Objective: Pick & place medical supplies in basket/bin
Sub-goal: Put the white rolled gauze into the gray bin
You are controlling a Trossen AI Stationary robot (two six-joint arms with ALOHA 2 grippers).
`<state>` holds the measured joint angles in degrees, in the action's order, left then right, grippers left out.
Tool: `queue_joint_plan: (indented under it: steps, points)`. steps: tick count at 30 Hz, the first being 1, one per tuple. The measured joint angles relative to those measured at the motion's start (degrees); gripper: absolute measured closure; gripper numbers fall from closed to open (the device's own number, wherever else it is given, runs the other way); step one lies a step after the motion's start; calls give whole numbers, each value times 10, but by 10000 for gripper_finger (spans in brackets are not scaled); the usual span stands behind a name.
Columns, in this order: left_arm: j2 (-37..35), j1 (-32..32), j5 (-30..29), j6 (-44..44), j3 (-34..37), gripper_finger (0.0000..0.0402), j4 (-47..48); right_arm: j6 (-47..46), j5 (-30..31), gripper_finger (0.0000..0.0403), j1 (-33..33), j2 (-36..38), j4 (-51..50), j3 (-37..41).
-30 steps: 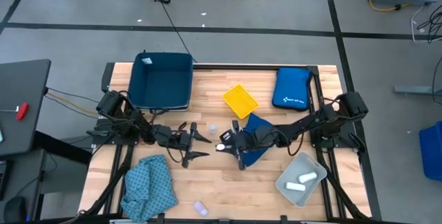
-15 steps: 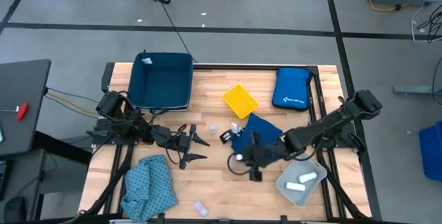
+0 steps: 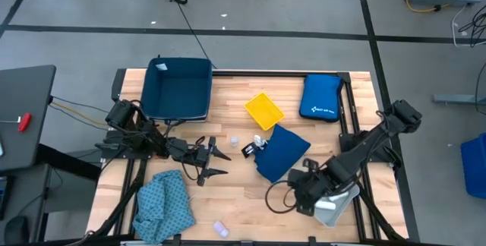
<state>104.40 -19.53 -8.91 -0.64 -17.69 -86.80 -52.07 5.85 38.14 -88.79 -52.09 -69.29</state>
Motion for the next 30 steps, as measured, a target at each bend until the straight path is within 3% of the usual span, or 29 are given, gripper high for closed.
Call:
queue_joint_plan:
  steps: [11,21,30]
  points:
    - [0,0,0,2,0,165,0,-151,-115,363,53,0,-68,2]
    - [0,0,0,2,0,165,0,-211,-90,363,90,-2,-112,3]
    - [0,0,1,0,0,165,0,-188,-95,363,93,-54,-85,4]
